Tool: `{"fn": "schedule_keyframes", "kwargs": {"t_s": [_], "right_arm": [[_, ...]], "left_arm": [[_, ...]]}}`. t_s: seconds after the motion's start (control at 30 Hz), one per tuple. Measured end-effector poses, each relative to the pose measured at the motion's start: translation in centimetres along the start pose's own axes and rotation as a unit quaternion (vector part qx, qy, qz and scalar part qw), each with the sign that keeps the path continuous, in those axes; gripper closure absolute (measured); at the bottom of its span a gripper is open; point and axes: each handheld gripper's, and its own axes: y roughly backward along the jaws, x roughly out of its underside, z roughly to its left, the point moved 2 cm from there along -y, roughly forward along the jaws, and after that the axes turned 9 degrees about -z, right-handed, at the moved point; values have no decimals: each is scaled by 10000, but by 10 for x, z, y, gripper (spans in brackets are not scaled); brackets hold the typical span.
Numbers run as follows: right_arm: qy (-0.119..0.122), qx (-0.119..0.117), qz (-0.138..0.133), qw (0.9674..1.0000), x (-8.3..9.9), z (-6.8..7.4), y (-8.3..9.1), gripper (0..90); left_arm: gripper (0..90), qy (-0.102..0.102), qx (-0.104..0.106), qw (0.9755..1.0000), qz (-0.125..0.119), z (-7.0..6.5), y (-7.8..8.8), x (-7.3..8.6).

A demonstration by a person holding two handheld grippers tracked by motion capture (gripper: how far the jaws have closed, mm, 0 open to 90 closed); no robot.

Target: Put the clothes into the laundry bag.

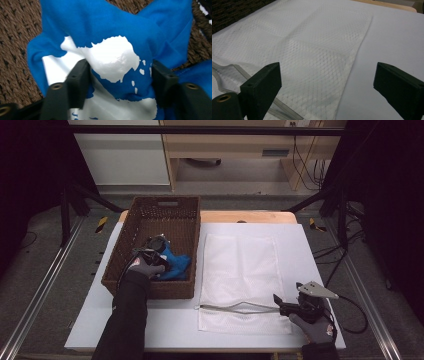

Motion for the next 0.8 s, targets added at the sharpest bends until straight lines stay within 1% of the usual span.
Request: {"fn": "schedule_keyframes", "kwargs": {"t_s": [0.13,0.23,0.27,0.3,0.33,0.37,0.4,0.43,0.5,0.53,0.57,0.6,0.63,0.67,0.7,0.77,0.8], "right_arm": [[-11,-1,7,10000,0,0,0,84],[-9,5,6,10000,0,-1,0,84],[8,13,11,10000,1,-1,0,85],[7,11,8,10000,1,-1,-1,85],[18,9,18,10000,1,-1,-1,85],[11,10,26,10000,1,-1,-1,85],[9,7,27,10000,1,-1,-1,84],[9,7,27,10000,1,-1,-1,84],[1,11,25,10000,1,-1,-1,85],[-5,21,19,10000,1,-2,-1,85],[-3,22,21,10000,1,-2,-1,85],[10,27,4,10000,1,-2,-1,85],[20,27,-5,10000,1,-3,-1,85],[10,33,0,10000,1,-3,-1,85],[10,33,0,10000,1,-3,-1,85],[14,36,0,10000,2,-3,-1,85],[7,40,0,10000,2,-3,-1,85]], "left_arm": [[540,-31,33,9999,-144,-1,3,0],[592,-14,39,9998,-208,-1,4,-1],[592,-23,32,9997,-246,-1,5,-1],[610,26,38,9994,-329,-1,5,-1],[642,34,71,9988,-477,-1,8,-1],[649,34,71,9988,-477,-1,8,-1],[658,14,108,9983,-571,-1,10,-1],[663,14,108,9983,-571,-1,10,-1],[671,23,91,9972,-744,-1,13,-1],[682,12,58,9963,-854,-1,16,-2],[686,45,36,9953,-962,-1,17,-2],[688,45,36,9953,-962,-1,17,-2],[688,58,-8,9937,-1116,0,21,-2],[689,58,-8,9937,-1116,0,21,-2],[689,85,-35,9924,-1226,0,22,-2],[691,74,-132,9904,-1370,1,26,-3],[692,71,-181,9890,-1463,1,29,-3]]}}
